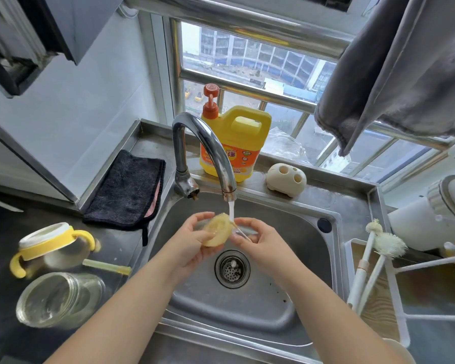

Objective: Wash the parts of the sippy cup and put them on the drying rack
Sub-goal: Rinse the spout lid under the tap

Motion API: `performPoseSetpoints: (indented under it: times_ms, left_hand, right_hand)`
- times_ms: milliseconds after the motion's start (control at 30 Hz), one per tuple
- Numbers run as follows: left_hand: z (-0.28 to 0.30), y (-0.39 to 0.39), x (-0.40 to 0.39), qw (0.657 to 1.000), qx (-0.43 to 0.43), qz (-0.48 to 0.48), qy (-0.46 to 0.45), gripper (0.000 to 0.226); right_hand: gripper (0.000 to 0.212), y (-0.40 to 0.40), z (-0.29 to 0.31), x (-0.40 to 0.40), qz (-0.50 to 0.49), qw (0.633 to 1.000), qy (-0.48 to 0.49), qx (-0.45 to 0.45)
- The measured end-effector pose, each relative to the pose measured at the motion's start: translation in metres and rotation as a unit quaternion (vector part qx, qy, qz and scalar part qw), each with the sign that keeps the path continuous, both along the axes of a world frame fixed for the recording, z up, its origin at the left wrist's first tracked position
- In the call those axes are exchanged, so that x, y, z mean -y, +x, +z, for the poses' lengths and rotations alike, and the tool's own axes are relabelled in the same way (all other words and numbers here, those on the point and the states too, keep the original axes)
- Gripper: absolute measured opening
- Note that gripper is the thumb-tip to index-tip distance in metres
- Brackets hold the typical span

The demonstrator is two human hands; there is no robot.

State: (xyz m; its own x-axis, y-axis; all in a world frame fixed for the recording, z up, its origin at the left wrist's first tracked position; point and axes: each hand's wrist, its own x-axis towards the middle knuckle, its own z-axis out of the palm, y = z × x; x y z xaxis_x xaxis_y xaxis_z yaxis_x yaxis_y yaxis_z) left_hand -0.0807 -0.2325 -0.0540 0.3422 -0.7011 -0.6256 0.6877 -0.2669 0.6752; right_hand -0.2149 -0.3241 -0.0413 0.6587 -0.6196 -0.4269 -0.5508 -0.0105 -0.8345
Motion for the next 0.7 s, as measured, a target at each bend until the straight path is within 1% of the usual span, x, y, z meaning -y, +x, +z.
performPoseSetpoints:
  times_ms: [67, 167, 233, 267, 300, 400, 467, 567, 600, 633, 700]
  left_hand:
    - [0.003, 0.0, -0.002, 1.0, -0.011, -0.012, 0.0, 0.026]
    - [0.007, -0.003, -0.002, 0.998, -0.03, -0.044, -0.013, 0.022]
    - [0.011, -0.007, -0.002, 0.997, -0.039, -0.061, -0.005, 0.027]
    - [0.01, -0.009, -0.002, 0.996, -0.039, -0.074, -0.001, 0.034]
    - [0.01, -0.011, -0.002, 0.995, -0.025, -0.092, 0.002, 0.041]
    - [0.002, -0.011, -0.005, 0.986, 0.097, -0.139, 0.006, 0.047]
    - [-0.004, -0.008, -0.005, 0.983, 0.133, -0.124, 0.003, 0.057]
    - [-0.005, -0.008, -0.004, 0.991, 0.098, -0.09, -0.019, 0.054]
    - [-0.005, -0.007, -0.002, 0.994, 0.088, -0.071, -0.015, 0.052]
    - [-0.004, -0.006, 0.0, 0.996, 0.079, -0.042, -0.008, 0.046]
    - [-0.005, -0.004, 0.004, 0.998, 0.06, 0.026, 0.01, 0.021]
  right_hand:
    - [0.037, 0.001, -0.004, -0.001, 0.016, 0.999, 0.019, 0.02]
    - [0.044, 0.004, -0.009, -0.001, 0.034, 0.999, -0.002, 0.012]
    - [0.043, 0.007, -0.009, -0.003, 0.022, 0.999, -0.036, -0.006]
    - [0.039, 0.009, -0.009, -0.003, 0.011, 0.998, -0.054, -0.015]
    - [0.036, 0.011, -0.007, -0.004, 0.004, 0.997, -0.074, -0.028]
    - [0.037, 0.015, 0.001, -0.005, 0.001, 0.993, -0.102, -0.053]
    - [0.04, 0.018, 0.006, -0.007, 0.022, 0.992, -0.104, -0.069]
    - [0.042, 0.019, 0.01, -0.01, 0.04, 0.989, -0.095, -0.109]
    - [0.039, 0.016, 0.011, -0.011, 0.039, 0.988, -0.088, -0.117]
    - [0.033, 0.013, 0.014, -0.011, 0.04, 0.988, -0.085, -0.119]
    - [0.02, 0.005, 0.02, -0.01, 0.059, 0.984, -0.117, -0.118]
